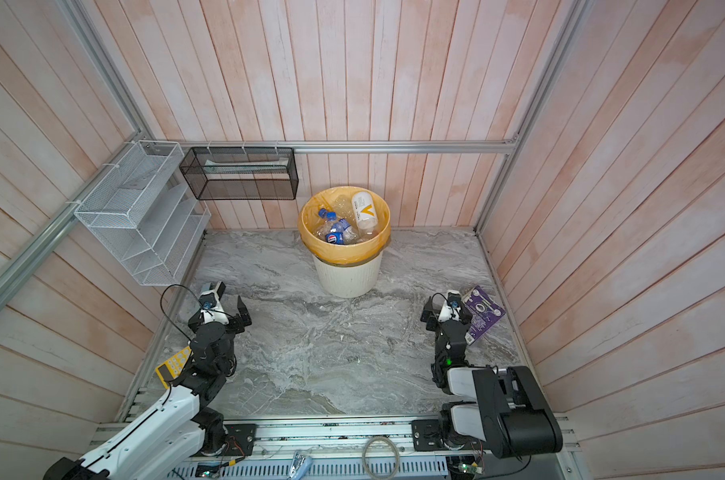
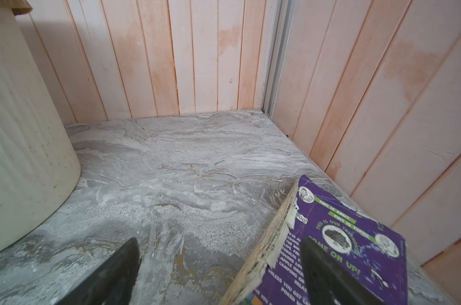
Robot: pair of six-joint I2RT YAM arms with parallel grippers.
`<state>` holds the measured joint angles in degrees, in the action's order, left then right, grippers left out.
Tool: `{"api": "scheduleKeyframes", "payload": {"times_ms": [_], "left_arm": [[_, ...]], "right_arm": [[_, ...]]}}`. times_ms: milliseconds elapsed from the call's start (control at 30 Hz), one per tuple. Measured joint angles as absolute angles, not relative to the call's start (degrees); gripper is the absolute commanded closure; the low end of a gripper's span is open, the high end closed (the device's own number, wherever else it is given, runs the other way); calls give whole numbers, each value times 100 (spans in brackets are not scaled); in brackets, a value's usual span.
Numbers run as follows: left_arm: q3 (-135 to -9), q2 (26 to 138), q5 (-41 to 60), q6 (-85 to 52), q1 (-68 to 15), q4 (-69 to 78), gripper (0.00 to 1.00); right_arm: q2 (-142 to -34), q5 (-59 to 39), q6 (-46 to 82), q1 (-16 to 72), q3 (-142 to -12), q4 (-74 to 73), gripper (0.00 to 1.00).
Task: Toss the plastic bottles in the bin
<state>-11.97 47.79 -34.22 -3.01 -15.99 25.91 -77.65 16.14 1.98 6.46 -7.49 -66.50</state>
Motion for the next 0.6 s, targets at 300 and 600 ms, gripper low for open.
{"api": "scheduleKeyframes", "payload": {"times_ms": [300, 600], "left_arm": [[-582, 6401, -2462, -325, -412, 4952, 0], [-1026, 8737, -1234, -191, -180, 6873, 0]], "right_arm": [[-8788, 1050, 104, 390, -1100, -7308, 7], [-8796, 624, 128, 242, -1216, -7290, 0]]}}
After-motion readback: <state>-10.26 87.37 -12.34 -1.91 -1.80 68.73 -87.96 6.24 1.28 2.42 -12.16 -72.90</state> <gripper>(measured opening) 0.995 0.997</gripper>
